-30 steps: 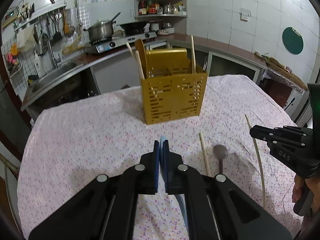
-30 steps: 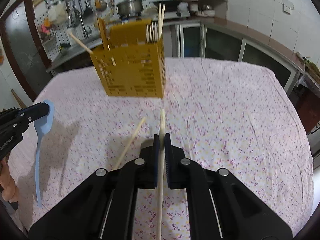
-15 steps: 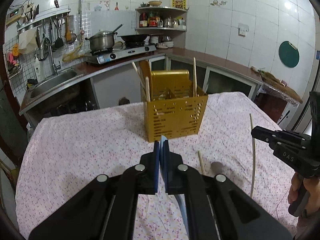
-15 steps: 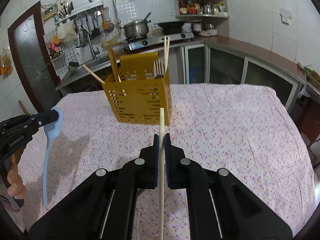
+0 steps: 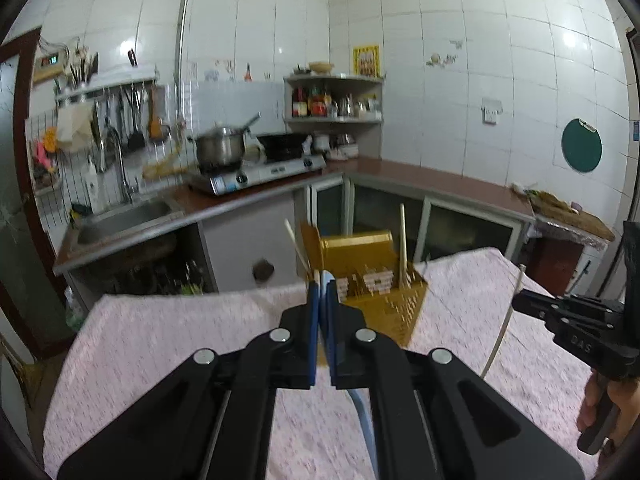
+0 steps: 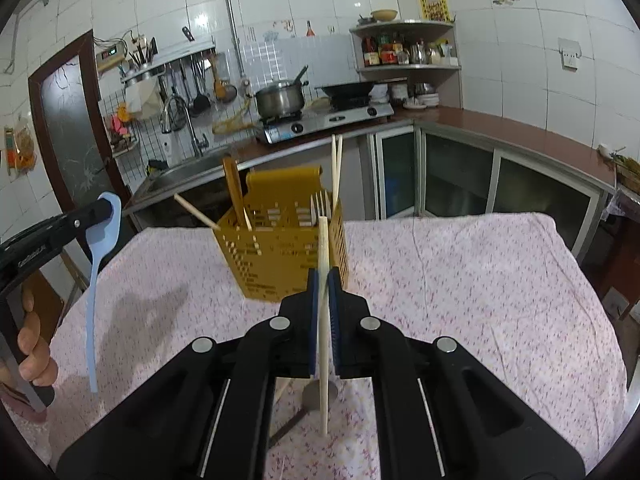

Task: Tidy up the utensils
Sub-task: 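Carry the blue spatula and chopstick up over the yellow holder with both tools, then lower the chopstick into the holder with the right tool while the left tool holds the blue spatula, then lower the blue spatula into the holder and open the left tool while the right tool opens, then move both open tools back away from the holder toward the table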

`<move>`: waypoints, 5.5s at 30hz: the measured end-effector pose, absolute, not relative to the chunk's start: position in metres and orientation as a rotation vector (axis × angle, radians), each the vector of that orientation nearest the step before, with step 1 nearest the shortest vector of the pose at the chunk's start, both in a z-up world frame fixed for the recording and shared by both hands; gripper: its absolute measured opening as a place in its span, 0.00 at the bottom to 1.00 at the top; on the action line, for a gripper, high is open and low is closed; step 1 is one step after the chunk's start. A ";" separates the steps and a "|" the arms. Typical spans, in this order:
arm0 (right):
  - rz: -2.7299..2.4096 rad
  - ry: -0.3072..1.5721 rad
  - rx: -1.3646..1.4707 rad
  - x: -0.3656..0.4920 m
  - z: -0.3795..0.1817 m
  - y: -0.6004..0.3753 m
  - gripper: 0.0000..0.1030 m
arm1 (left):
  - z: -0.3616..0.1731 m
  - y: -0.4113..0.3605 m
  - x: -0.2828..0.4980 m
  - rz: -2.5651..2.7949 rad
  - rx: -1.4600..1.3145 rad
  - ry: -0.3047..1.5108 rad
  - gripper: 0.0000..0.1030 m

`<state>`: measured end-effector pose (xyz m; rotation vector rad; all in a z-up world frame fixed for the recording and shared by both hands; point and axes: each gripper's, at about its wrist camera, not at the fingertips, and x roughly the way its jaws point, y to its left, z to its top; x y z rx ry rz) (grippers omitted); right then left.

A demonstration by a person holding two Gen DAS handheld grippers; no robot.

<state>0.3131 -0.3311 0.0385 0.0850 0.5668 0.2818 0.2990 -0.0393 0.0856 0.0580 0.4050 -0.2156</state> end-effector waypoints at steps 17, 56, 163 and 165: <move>0.296 0.493 0.088 0.353 0.080 -0.334 0.06 | 0.117 -0.045 0.345 -0.175 0.083 0.285 0.04; 0.332 0.384 0.054 0.444 0.172 -0.309 0.06 | 0.096 -0.065 0.444 -0.032 0.113 0.068 0.04; 0.175 0.791 0.083 0.410 -0.003 -0.389 0.39 | 0.020 -0.050 0.391 -0.015 -0.056 0.845 0.78; 0.162 0.820 0.075 0.405 -0.010 -0.386 0.39 | 0.013 -0.052 0.385 -0.022 -0.059 0.865 0.78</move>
